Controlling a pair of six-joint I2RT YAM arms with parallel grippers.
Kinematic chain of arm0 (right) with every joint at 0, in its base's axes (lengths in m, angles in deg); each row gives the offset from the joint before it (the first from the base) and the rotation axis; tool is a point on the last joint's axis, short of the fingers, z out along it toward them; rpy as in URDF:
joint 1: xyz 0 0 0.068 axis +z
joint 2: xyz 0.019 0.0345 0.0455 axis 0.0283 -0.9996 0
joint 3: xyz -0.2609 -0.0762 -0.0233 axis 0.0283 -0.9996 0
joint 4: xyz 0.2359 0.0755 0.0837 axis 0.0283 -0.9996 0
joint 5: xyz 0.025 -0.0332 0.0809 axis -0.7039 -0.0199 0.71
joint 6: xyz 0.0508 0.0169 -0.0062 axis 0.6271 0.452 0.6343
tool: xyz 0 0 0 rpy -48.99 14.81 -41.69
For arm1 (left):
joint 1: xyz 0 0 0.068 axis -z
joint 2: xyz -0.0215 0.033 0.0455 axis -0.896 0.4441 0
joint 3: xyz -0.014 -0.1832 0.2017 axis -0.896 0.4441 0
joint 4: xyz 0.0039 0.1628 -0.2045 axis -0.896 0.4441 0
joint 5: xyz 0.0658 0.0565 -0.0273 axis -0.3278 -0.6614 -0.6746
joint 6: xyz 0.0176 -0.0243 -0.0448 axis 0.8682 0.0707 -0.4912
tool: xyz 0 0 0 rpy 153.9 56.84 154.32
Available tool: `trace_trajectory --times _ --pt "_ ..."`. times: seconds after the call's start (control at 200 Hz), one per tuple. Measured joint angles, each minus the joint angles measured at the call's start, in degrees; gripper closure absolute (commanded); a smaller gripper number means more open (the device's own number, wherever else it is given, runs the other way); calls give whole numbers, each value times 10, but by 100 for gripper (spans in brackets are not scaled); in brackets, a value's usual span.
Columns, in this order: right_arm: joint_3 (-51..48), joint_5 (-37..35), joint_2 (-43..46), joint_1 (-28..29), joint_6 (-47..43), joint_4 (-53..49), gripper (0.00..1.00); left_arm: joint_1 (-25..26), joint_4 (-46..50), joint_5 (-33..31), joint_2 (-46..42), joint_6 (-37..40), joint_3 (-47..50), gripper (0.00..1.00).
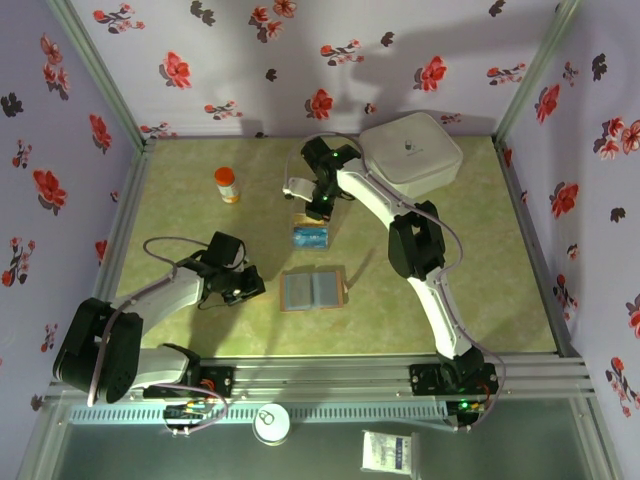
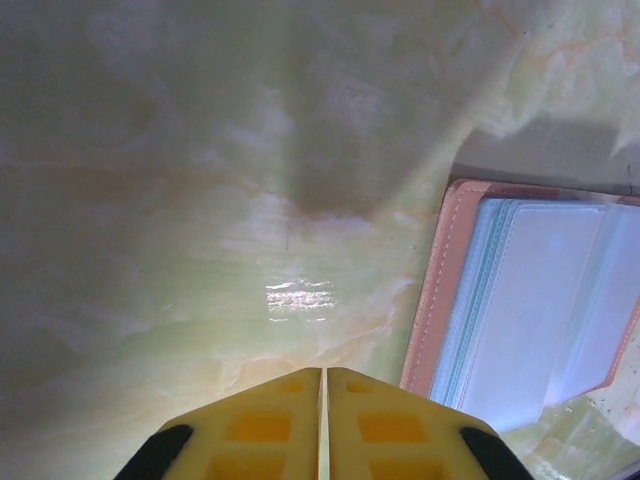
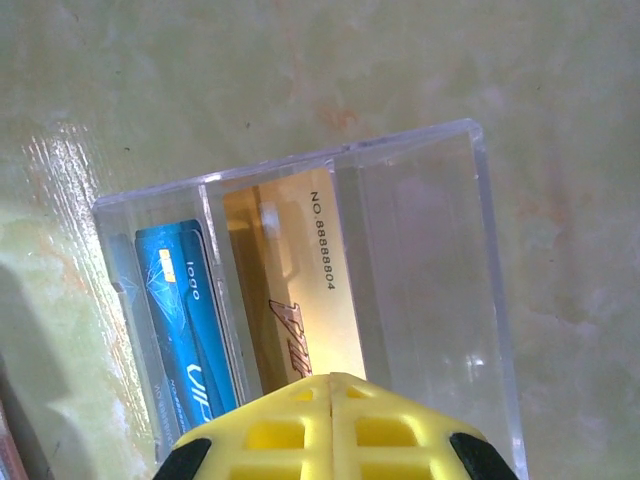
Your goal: Take the credit cards out of the card holder
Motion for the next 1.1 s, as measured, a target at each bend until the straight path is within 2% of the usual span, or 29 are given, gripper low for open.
trace_trajectory --times 0.46,1.1 --pt "0 -3 0 0 11 52 100 0 -9 1 0 0 0 91" --pt "-7 6 -9 0 5 45 100 -2 -15 6 10 0 3 91"
